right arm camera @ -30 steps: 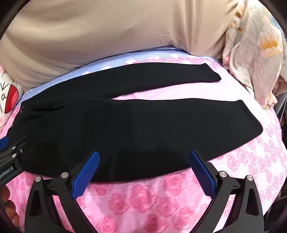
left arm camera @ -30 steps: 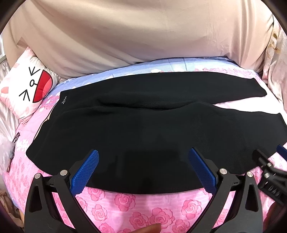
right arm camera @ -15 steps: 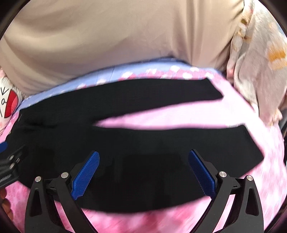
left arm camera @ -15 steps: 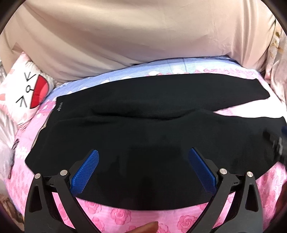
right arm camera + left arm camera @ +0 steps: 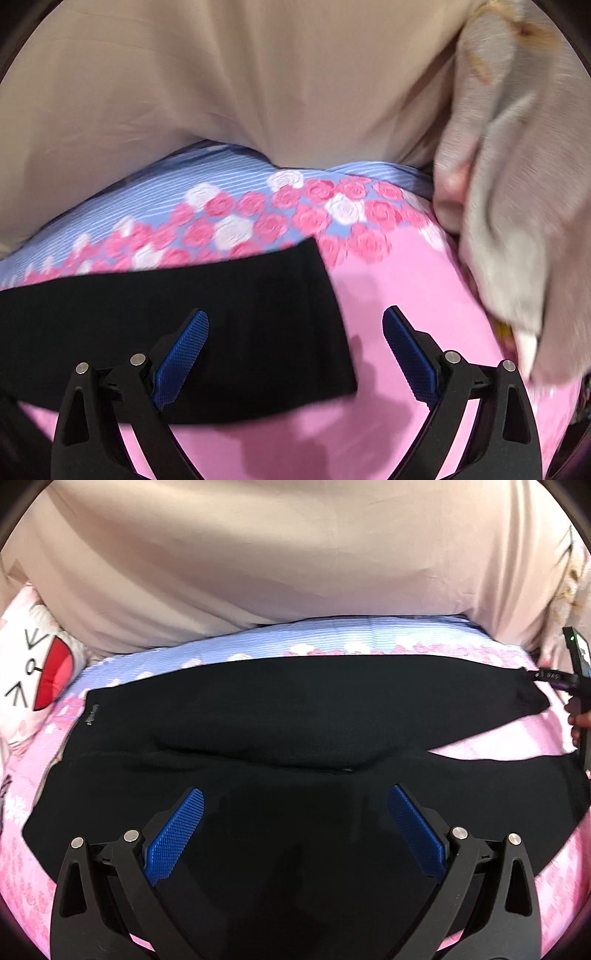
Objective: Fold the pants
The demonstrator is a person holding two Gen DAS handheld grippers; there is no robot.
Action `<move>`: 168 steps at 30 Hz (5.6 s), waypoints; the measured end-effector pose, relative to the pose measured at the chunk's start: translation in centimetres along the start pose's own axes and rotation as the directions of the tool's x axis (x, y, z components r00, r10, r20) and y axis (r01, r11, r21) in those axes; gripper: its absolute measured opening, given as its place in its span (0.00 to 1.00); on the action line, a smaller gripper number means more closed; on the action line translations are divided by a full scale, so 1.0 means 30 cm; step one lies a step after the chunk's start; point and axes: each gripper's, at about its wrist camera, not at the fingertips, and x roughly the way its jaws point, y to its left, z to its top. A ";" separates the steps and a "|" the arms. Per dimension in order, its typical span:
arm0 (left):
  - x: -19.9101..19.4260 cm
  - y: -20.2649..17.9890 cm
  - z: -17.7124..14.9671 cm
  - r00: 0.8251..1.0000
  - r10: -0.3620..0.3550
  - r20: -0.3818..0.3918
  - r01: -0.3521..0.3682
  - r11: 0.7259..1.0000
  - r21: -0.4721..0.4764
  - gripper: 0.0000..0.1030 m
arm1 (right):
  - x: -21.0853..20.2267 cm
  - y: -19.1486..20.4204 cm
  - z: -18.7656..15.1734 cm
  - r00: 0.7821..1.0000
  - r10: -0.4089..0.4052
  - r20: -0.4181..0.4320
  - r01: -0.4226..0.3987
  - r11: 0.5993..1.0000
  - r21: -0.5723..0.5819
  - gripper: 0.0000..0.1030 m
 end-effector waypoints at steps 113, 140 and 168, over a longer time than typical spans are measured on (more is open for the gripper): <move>-0.043 -0.006 -0.172 0.995 -0.062 -0.076 0.071 0.989 0.130 0.79 | -0.773 -0.134 -0.425 0.926 0.345 0.153 -0.326 0.935 -0.139 0.06; -0.041 0.589 -0.269 0.994 0.048 -0.103 -0.073 0.962 -0.262 0.83 | -0.603 -0.148 -0.575 0.970 0.229 0.081 -0.242 0.924 0.297 0.04; 0.027 1.306 -0.311 0.973 0.185 -0.137 -0.227 0.871 -0.435 0.13 | -0.697 0.524 -0.715 0.996 0.013 0.085 -0.008 0.998 -0.064 0.39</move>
